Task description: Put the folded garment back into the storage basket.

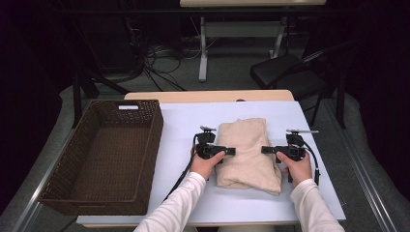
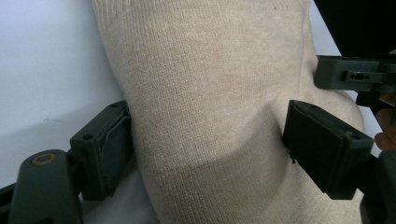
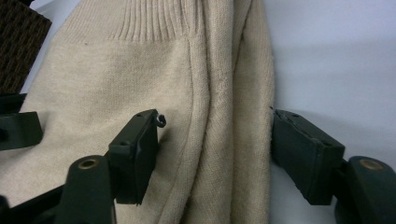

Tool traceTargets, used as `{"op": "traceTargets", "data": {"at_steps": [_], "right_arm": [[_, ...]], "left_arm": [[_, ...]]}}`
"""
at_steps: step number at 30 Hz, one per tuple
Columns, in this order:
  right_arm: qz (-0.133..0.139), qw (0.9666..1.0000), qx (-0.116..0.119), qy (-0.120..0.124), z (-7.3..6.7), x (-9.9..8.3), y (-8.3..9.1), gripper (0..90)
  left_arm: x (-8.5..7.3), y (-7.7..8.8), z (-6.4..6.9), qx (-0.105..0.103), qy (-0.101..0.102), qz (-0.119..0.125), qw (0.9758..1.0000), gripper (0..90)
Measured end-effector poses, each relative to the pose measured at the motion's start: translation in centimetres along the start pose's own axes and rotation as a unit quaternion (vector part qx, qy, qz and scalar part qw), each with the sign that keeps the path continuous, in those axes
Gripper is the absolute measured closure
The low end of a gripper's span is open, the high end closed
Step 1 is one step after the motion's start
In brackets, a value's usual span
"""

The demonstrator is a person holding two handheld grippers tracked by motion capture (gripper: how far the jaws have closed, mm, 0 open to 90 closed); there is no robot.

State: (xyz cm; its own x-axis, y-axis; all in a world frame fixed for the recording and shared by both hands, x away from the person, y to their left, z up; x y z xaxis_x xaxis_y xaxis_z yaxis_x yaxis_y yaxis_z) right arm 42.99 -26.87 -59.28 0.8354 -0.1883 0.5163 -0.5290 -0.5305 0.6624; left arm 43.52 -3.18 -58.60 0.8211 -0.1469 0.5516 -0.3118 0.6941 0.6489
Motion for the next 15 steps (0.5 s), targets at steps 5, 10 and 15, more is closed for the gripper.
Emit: {"op": "traceTargets", "data": {"at_steps": [5, 10, 15], "right_arm": [[-0.006, 0.9999, 0.009, -0.009, 0.01, -0.1, -0.06, 40.7], [-0.013, 0.9996, 0.016, -0.02, -0.01, -0.33, -0.12, 48.1], [-0.001, 0.9994, 0.014, -0.032, -0.15, -0.34, -0.22, 50.1]], "left_arm": [[-0.01, -0.05, 0.02, 0.001, 0.001, 0.002, 1.0, 19.0], [-0.02, 0.03, -0.01, 0.003, -0.002, 0.0, 1.0, 21.2], [-0.03, -0.01, -0.06, 0.003, 0.001, 0.0, 1.0, 22.6]]}}
Point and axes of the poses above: each handheld gripper's, and its own axes: y roughly backward along the jaws, x roughly out of its top, z roughly to its right, the point moved 6 cm from there along -y, roughly forward along the jaws, and after that the axes turned 3 degrees about -y, right-handed, at the moved point
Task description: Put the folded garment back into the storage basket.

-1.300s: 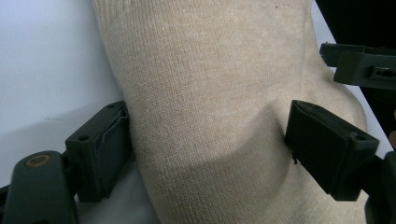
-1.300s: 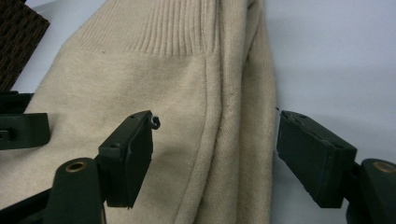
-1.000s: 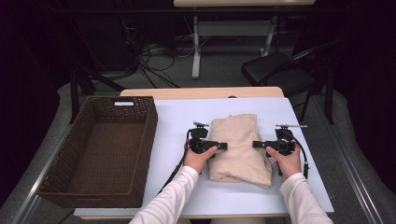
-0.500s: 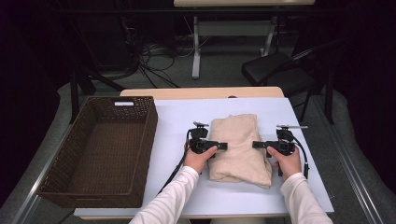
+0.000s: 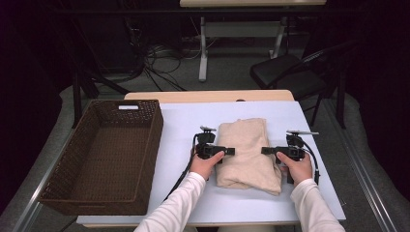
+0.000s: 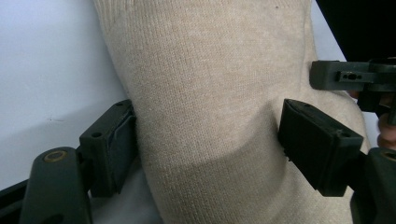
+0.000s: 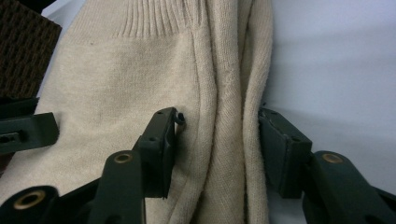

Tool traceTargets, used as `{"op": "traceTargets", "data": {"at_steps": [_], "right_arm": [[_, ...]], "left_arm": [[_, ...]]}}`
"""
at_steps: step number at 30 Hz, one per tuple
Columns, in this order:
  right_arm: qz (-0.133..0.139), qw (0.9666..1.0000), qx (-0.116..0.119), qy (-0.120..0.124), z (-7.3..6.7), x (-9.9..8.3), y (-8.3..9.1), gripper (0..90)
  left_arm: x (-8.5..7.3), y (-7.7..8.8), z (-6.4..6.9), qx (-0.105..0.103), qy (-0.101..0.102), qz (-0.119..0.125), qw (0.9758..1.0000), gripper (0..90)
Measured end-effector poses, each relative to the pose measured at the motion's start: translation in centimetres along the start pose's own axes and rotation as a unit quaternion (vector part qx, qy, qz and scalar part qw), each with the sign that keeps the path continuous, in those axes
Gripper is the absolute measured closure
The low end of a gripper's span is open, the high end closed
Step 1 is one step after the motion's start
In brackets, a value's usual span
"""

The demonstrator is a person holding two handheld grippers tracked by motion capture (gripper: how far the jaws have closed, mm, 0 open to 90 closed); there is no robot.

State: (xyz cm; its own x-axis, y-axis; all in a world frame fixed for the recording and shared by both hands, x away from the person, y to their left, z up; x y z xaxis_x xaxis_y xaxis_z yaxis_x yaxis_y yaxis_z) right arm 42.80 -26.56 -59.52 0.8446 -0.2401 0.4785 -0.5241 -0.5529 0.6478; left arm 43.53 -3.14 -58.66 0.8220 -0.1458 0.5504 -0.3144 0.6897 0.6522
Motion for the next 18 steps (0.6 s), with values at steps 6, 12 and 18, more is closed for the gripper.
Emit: {"op": "traceTargets", "data": {"at_steps": [6, 12, 18], "right_arm": [[-0.007, 0.9999, -0.007, -0.01, -0.02, -0.18, 0.1, 52.5], [-0.009, 0.9998, 0.007, -0.015, -0.06, -0.18, 0.21, 60.8], [-0.01, 0.999, 0.019, -0.039, 0.12, -0.15, 0.22, 67.2]], "left_arm": [[-0.04, -0.08, -0.03, -0.001, 0.006, 0.001, 1.0, 23.0], [-0.05, -0.09, -0.03, -0.005, 0.01, 0.002, 0.9999, 24.4], [-0.04, -0.03, -0.19, -0.008, 0.016, 0.004, 0.9998, 28.5]]}}
Point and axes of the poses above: each handheld gripper's, and its own axes: y roughly backward along the jaws, x roughly out of its top, z roughly to its right, the point moved 6 cm from there along -y, roughly forward along the jaws, and after that the axes turned 3 degrees about -y, right-handed, at the moved point
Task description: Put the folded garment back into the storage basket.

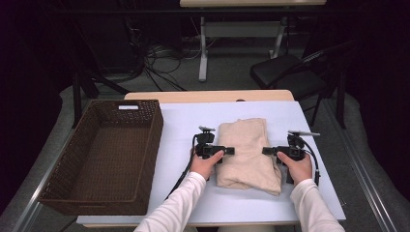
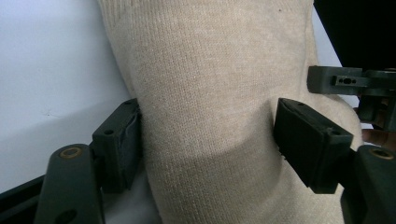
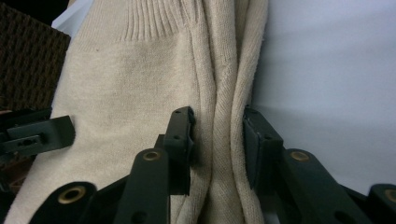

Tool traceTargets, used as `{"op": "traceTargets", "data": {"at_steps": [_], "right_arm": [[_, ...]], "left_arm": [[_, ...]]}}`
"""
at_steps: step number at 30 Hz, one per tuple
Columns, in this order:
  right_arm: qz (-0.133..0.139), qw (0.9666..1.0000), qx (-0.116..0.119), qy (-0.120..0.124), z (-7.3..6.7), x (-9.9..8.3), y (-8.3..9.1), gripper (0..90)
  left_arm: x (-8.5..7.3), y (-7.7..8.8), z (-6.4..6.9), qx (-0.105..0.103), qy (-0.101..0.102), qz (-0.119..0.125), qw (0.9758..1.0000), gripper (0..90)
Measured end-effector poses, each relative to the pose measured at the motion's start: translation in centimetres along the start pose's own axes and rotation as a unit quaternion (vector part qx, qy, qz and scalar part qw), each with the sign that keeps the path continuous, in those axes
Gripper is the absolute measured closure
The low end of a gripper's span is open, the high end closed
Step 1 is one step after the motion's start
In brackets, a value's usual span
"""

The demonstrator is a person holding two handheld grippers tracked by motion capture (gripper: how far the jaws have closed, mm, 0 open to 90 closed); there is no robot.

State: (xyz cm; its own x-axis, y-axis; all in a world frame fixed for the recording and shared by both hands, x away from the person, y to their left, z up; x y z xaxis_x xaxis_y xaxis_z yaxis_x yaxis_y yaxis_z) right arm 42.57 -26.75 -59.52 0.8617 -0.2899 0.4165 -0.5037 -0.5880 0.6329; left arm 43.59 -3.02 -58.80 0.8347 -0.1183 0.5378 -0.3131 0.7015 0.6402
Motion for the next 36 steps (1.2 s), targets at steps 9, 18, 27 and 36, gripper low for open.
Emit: {"op": "traceTargets", "data": {"at_steps": [9, 18, 27, 36], "right_arm": [[-0.002, 1.0, 0.001, -0.006, -0.1, 0.0, 0.1, 71.2], [0.001, 0.9999, 0.012, -0.01, -0.4, 0.0, 0.4, 73.1], [0.008, 0.9997, 0.02, -0.01, -0.8, 0.1, 0.7, 74.1], [0.028, 0.9994, 0.019, 0.001, -1.6, 0.4, 1.5, 74.7]], "left_arm": [[0.0, 0.1, 0.0, 0.001, 0.008, 0.005, 1.0, 36.0], [0.1, 0.1, 0.1, 0.001, 0.018, 0.016, 0.9997, 44.5], [0.2, 0.5, 0.2, -0.002, 0.031, 0.018, 0.9994, 52.8], [0.3, 0.8, 0.5, -0.002, 0.031, 0.022, 0.9993, 55.5]]}}
Point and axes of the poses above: each handheld gripper's, and its own axes: y roughly backward along the jaws, x roughly out of its top, z roughly to its right, the point moved 6 cm from there along -y, roughly forward along the jaws, and after that the axes turned 3 degrees about -y, right-handed, at the moved point
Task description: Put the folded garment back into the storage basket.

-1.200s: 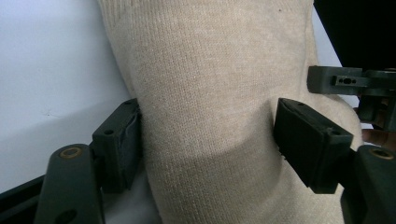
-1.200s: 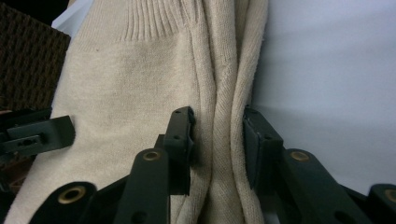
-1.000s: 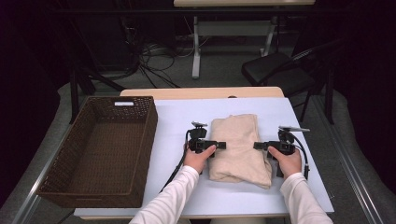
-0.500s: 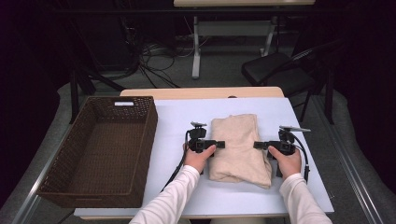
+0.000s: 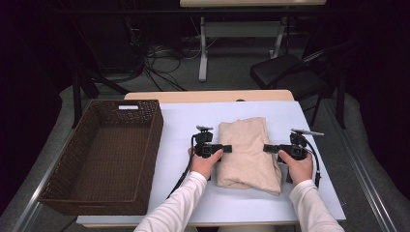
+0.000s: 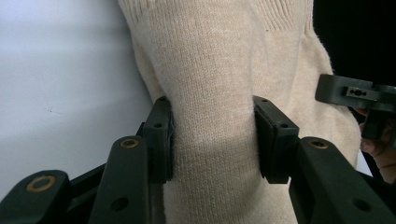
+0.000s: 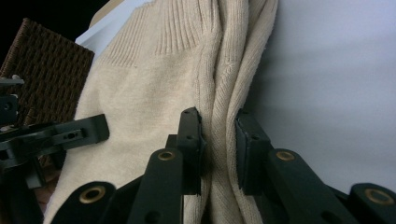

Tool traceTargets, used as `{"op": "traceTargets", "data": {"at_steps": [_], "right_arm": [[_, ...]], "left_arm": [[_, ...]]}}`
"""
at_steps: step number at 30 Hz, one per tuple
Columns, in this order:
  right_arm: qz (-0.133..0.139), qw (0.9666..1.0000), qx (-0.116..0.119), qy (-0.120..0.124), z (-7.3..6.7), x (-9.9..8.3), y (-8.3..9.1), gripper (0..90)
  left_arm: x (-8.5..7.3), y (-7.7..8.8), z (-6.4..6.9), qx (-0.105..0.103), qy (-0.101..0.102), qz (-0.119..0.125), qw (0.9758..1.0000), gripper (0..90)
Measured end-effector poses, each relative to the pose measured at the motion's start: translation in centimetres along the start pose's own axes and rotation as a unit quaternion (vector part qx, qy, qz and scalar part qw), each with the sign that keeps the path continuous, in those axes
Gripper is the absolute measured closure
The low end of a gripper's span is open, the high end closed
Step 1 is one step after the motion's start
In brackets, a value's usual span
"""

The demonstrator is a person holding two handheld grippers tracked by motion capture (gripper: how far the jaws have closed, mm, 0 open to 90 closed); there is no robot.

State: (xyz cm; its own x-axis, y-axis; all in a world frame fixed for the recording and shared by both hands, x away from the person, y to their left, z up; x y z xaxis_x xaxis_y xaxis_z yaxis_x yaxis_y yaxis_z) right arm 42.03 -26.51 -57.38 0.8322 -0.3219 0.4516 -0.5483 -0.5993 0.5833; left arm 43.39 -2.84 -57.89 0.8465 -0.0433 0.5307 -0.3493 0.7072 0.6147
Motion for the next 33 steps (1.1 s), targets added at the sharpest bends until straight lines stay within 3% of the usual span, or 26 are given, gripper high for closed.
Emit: {"op": "traceTargets", "data": {"at_steps": [16, 33], "right_arm": [[0.022, 0.9997, 0.007, 0.013, -1.4, 0.4, 1.1, 74.9], [0.024, 0.9994, 0.02, 0.013, -2.3, 0.5, 2.0, 74.9]], "left_arm": [[0.2, 0.4, 0.3, -0.003, -0.002, 0.0, 1.0, 56.5], [0.5, 1.0, 0.9, -0.009, -0.001, 0.003, 1.0, 56.6]]}}
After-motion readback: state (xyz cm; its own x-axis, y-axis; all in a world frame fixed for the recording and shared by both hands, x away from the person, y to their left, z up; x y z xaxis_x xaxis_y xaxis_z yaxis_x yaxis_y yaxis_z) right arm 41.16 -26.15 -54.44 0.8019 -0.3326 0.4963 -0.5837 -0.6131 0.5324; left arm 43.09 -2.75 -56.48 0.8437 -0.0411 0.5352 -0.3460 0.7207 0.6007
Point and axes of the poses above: each handheld gripper's, and its own axes: y roughly backward along the jaws, x roughly out of its top, z roughly to its right, the point moved 6 cm from there along -y, roughly forward along the jaws, and after that the axes turned 3 degrees about -y, right-handed, at the moved point
